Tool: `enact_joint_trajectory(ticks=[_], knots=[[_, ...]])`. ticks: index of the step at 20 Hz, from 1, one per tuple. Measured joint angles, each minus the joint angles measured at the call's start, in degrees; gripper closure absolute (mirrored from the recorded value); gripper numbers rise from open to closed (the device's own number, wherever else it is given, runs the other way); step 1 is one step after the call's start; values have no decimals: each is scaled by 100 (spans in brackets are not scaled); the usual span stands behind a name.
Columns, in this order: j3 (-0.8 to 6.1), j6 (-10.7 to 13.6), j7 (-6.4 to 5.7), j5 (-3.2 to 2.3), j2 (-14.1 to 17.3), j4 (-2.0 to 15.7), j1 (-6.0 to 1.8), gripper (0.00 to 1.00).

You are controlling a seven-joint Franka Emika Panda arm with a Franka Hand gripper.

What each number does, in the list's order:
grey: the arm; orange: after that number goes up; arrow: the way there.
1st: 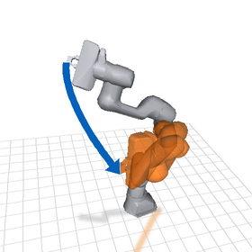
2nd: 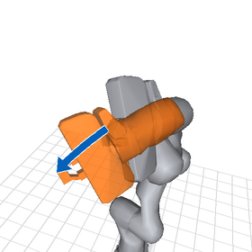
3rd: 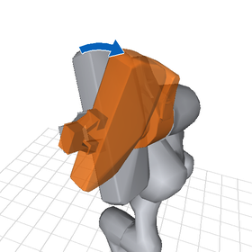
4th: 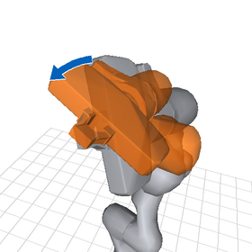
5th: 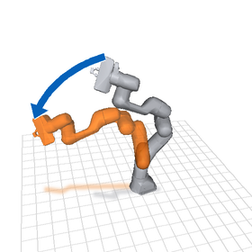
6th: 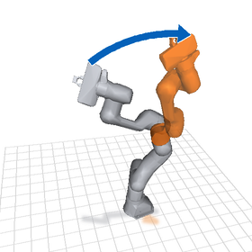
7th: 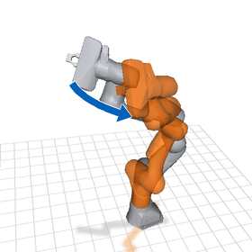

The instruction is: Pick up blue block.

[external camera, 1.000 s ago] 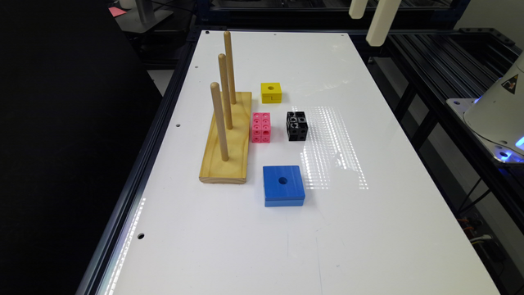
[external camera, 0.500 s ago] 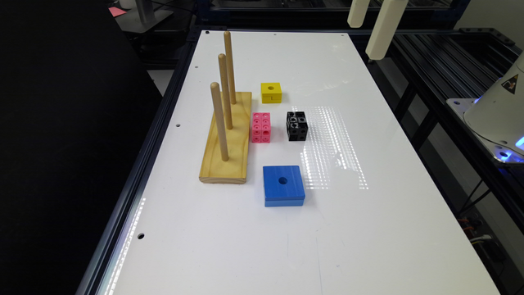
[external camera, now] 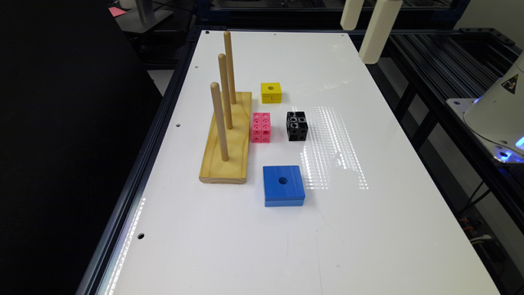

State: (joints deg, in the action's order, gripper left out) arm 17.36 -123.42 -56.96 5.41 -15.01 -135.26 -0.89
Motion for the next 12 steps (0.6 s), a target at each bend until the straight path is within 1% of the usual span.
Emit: enact_joint_trajectory(ticks=[3,6,8,9,12], knots=[[20,0,-16,-1,188,156,-21,0],[27,-21,-17,-1,299,178,-33,0],[42,-171,-20,-5,451,141,-38,0],[50,-296,-23,-12,562,115,-39,0],[56,-525,-27,-26,803,107,-41,0]])
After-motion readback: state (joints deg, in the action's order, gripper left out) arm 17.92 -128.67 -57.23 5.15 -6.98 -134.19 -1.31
